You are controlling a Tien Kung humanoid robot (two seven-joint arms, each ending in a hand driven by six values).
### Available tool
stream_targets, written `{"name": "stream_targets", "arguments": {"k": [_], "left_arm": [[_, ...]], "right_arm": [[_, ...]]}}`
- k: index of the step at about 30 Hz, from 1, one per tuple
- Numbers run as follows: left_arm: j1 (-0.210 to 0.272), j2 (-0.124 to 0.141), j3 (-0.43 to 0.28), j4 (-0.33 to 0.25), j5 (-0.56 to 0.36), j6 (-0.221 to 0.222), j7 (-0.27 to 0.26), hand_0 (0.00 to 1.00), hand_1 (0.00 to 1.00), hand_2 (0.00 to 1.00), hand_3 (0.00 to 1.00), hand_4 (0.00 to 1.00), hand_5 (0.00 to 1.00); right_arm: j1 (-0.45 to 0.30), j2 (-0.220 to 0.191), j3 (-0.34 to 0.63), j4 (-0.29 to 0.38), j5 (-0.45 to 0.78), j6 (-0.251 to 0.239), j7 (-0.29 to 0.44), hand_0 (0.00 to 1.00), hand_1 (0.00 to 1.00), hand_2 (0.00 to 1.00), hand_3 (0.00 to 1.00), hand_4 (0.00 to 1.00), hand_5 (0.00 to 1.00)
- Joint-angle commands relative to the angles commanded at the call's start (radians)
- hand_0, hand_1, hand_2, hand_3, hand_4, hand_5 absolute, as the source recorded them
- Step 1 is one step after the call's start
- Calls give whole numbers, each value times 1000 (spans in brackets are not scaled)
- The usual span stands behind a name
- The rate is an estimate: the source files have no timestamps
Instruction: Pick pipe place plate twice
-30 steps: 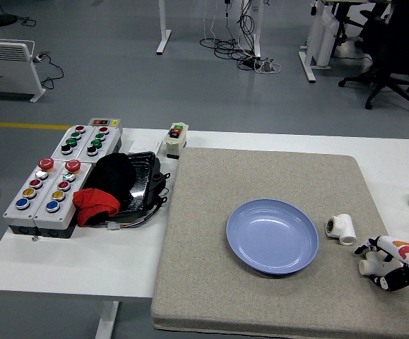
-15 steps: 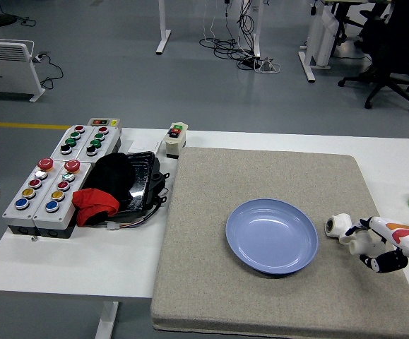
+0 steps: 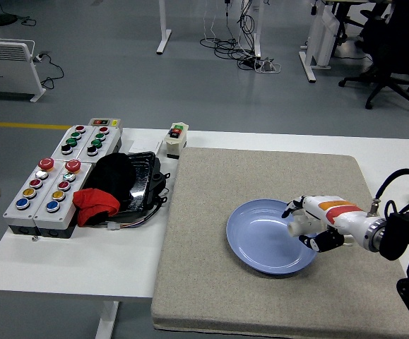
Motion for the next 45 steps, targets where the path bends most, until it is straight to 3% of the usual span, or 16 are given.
{"name": "stream_targets", "arguments": {"k": [4,5,10,11,16,17,31,36,45], "left_arm": [[-2,0,0,0,-4,0,-1,620,583,514,586,266,998],[-3,0,0,1,-3,-1,-1,621,583,513,586,266,998],[-4,1,-2,1,0,-2,-1,621,583,513,586,266,998],[-4,1,-2,1,0,-2,-1,621,583,513,585,266,998],[-5,2,-4,1,4,-2,0,621,583,513,585,266,998],[-5,2,-4,1,3,-2,0,622,581,511,586,268,998],[-5,1,-6,2,6,-2,1,622,582,510,586,270,998],[-3,0,-9,2,9,-2,2,622,582,510,587,273,998],[2,-1,-15,2,17,0,5,622,582,509,587,273,998]], "right_arm": [[21,16,-17,-65,-14,4,-3,548,638,686,719,509,2],[23,18,-20,-83,-14,4,1,740,746,831,797,560,2],[27,22,-23,-123,-23,8,11,740,746,831,797,560,2],[28,23,-24,-129,-24,11,12,887,856,979,929,723,88],[29,25,-20,-144,-22,15,22,887,856,979,929,723,88],[29,24,-19,-145,-21,15,23,958,902,998,998,780,135],[29,21,73,-146,-23,-11,18,983,918,998,998,813,169],[48,16,152,-217,-33,-18,7,976,924,998,998,789,157],[63,31,182,-346,-33,-18,11,968,918,998,986,770,150]]}}
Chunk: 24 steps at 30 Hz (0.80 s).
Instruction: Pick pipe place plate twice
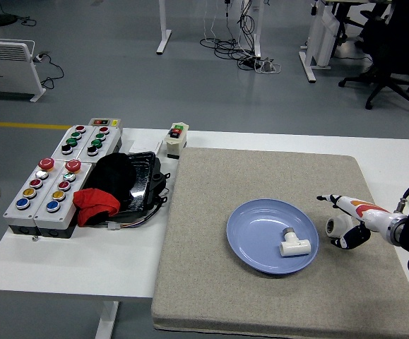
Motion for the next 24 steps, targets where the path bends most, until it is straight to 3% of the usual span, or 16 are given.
{"name": "stream_targets", "arguments": {"k": [13,14,19,20,24], "left_arm": [[4,-2,-7,-1,10,1,4,622,582,511,587,273,998],[4,-2,-7,-1,10,1,4,622,584,513,586,272,998],[4,-2,-5,-1,7,0,3,622,584,513,586,272,998],[3,-2,-5,-1,7,0,2,621,584,511,586,271,998],[1,-2,-3,-1,4,0,2,621,584,511,586,271,998]], "right_arm": [[17,28,17,-127,0,-99,-9,900,861,961,927,757,144],[18,29,18,-135,0,-103,-13,826,811,908,894,745,146],[20,32,21,-154,0,-119,-23,826,811,908,894,745,146],[20,33,21,-156,0,-124,-25,727,741,808,829,710,119],[21,33,23,-161,0,-136,-31,727,741,808,829,710,119]]}}
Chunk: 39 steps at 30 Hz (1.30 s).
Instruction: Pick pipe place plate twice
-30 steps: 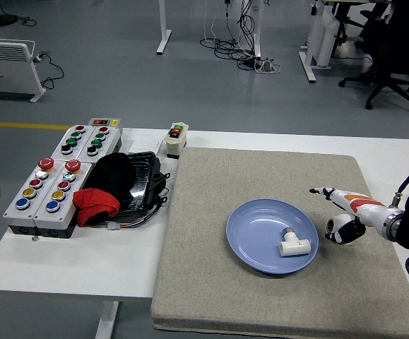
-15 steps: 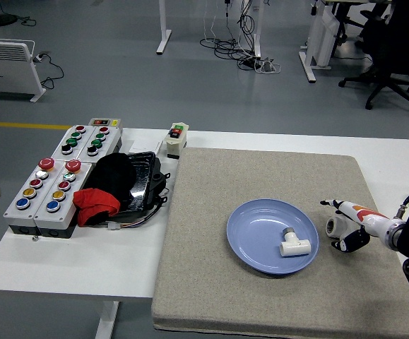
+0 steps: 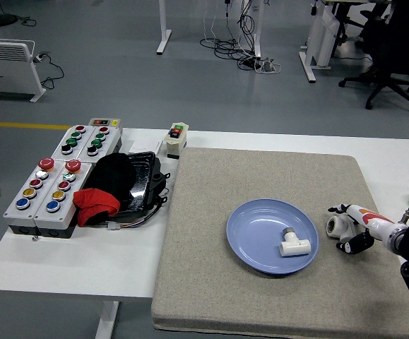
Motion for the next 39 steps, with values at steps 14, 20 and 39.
{"name": "stream_targets", "arguments": {"k": [14,20,39], "left_arm": [[-4,0,2,0,-2,-1,0,622,585,513,585,268,998],[-4,1,2,0,-2,-1,0,620,585,514,586,268,998],[-5,3,7,0,-14,-1,-4,620,585,514,586,267,998]], "right_arm": [[-10,-10,10,30,0,-27,-7,407,504,596,693,503,2],[-17,-18,-39,142,19,-36,-9,417,507,593,689,502,6],[74,70,-330,258,151,4,-3,690,698,760,768,588,73]]}}
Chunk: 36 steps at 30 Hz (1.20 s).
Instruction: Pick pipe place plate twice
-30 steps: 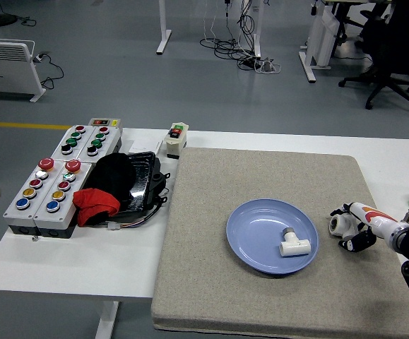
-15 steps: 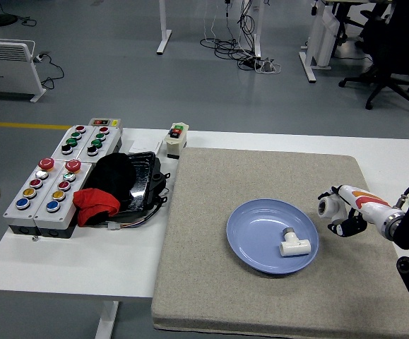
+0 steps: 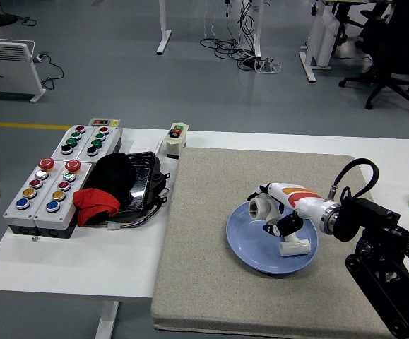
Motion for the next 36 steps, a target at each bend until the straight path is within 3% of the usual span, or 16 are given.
{"name": "stream_targets", "arguments": {"k": [4,5,10,11,24,34,35,36], "left_arm": [[0,0,-1,0,1,0,1,620,585,514,586,267,998],[0,0,-2,0,2,0,1,620,585,513,585,267,998],[2,0,-2,0,3,0,2,620,585,513,585,267,998],[2,0,-2,0,3,0,2,620,585,512,585,267,998],[9,0,-6,0,11,1,4,621,585,512,586,267,998],[12,1,-14,1,24,1,8,620,585,512,585,267,998],[13,1,-15,1,25,1,8,621,585,512,586,267,998],[13,2,-15,1,26,1,8,621,585,512,586,267,998]], "right_arm": [[12,17,-42,-33,-7,14,-3,690,698,760,768,588,73],[15,21,-49,-45,-13,29,-12,893,872,998,979,755,215],[14,25,-57,-68,-19,33,-12,893,872,998,979,755,215],[13,25,-57,-69,-19,33,-12,966,937,998,998,837,263],[-9,15,5,-51,4,22,1,973,940,998,998,857,277],[-65,-2,173,36,40,-44,16,959,929,998,998,838,280],[-73,-5,198,47,48,-58,16,917,881,998,972,773,265],[-88,-8,227,59,74,-83,13,917,881,998,972,773,265]]}}
